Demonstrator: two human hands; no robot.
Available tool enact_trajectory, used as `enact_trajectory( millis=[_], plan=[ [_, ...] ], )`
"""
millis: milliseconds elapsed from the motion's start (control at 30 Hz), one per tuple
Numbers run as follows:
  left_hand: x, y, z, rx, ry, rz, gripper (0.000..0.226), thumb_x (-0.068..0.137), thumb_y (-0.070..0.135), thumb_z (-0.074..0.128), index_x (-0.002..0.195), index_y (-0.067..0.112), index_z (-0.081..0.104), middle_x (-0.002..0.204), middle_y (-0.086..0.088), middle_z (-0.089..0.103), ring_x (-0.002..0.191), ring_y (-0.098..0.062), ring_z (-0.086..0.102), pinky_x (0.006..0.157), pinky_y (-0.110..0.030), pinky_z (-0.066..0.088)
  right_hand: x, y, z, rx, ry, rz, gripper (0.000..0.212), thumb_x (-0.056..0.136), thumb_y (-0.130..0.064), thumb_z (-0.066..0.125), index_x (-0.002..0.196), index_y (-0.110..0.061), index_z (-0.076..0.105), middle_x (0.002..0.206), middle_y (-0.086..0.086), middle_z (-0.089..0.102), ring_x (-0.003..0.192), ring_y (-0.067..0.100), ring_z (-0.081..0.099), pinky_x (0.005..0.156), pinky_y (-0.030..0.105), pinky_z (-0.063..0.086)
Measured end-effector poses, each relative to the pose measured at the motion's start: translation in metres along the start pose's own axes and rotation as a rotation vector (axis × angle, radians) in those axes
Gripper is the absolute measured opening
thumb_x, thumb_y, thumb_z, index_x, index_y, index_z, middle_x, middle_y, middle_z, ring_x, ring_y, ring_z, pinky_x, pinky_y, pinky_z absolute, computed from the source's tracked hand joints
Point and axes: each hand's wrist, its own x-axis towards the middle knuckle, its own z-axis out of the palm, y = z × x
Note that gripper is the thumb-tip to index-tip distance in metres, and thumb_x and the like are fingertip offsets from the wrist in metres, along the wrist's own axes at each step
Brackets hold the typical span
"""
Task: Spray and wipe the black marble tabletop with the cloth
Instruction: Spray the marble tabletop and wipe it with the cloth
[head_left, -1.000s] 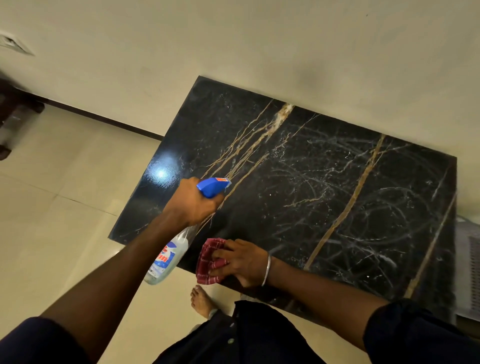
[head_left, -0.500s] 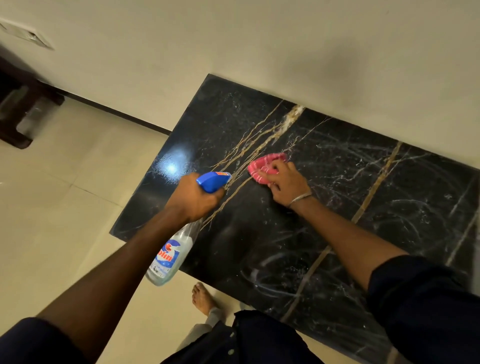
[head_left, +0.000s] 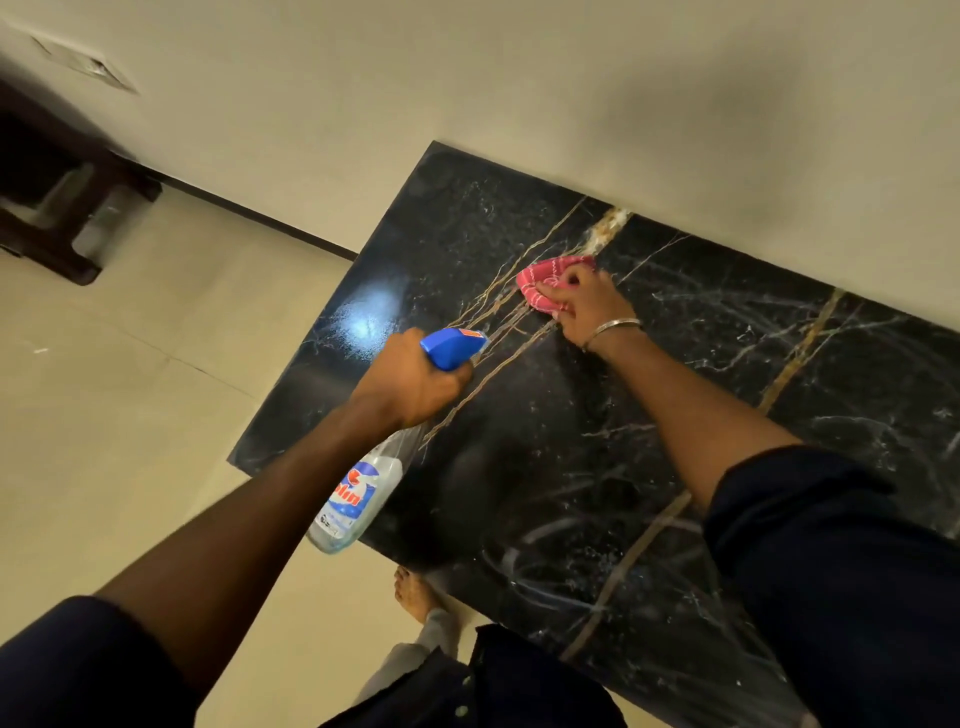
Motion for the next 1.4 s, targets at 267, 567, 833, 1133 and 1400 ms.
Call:
enact_trajectory(
  millis=[267, 567, 833, 1133, 1400],
  plan=[
    [0.020, 0.001, -0.003, -0.026, 0.074, -0.001, 0.020, 0.077, 0.028, 0.065, 0.077, 0.009, 0.060, 0.069, -0.023, 0.064, 0.060, -0.034, 0.064, 0.059, -0.048, 0.055, -0.069, -0.047, 0.048, -0.091, -0.040, -0.518, 0.047, 0.086, -0.026, 0.057, 0.131, -0.039, 0.057, 0.135, 0.008, 0.050, 0.114, 0.033, 0.046, 0.085, 0.041, 0.051],
    [0.028, -0.008, 0.002, 0.001, 0.035, -0.021, 0.016, 0.084, 0.022, 0.064, 0.086, 0.007, 0.060, 0.073, -0.021, 0.064, 0.061, -0.030, 0.064, 0.062, -0.042, 0.058, 0.012, 0.036, -0.011, -0.040, 0.101, -0.020, 0.048, 0.090, -0.015, 0.059, 0.134, -0.033, 0.055, 0.136, 0.010, 0.045, 0.112, 0.035, 0.045, 0.089, 0.049, 0.051],
    [0.047, 0.002, 0.005, -0.019, 0.067, -0.017, 0.018, 0.083, 0.021, 0.065, 0.087, 0.004, 0.062, 0.076, -0.022, 0.066, 0.067, -0.032, 0.065, 0.065, -0.045, 0.057, -0.044, -0.013, 0.022, -0.013, -0.022, -0.325, 0.047, 0.085, -0.038, 0.050, 0.132, -0.041, 0.053, 0.125, 0.004, 0.048, 0.106, 0.024, 0.047, 0.073, 0.033, 0.052],
    [0.065, 0.006, 0.003, -0.017, 0.070, -0.081, 0.024, 0.083, 0.027, 0.065, 0.096, 0.007, 0.061, 0.081, -0.018, 0.068, 0.067, -0.029, 0.066, 0.068, -0.047, 0.059, 0.028, 0.055, -0.005, 0.044, 0.199, -0.071, 0.048, 0.083, -0.012, 0.057, 0.126, -0.033, 0.062, 0.125, 0.006, 0.052, 0.103, 0.031, 0.048, 0.075, 0.044, 0.055],
    [0.072, 0.007, 0.000, -0.024, 0.089, -0.113, 0.024, 0.082, 0.028, 0.065, 0.094, 0.008, 0.061, 0.079, -0.017, 0.067, 0.065, -0.026, 0.066, 0.066, -0.048, 0.060, 0.016, 0.010, 0.018, 0.031, 0.208, -0.080, 0.048, 0.084, -0.020, 0.054, 0.131, -0.030, 0.058, 0.125, 0.007, 0.051, 0.106, 0.029, 0.047, 0.079, 0.039, 0.053]
  ],
)
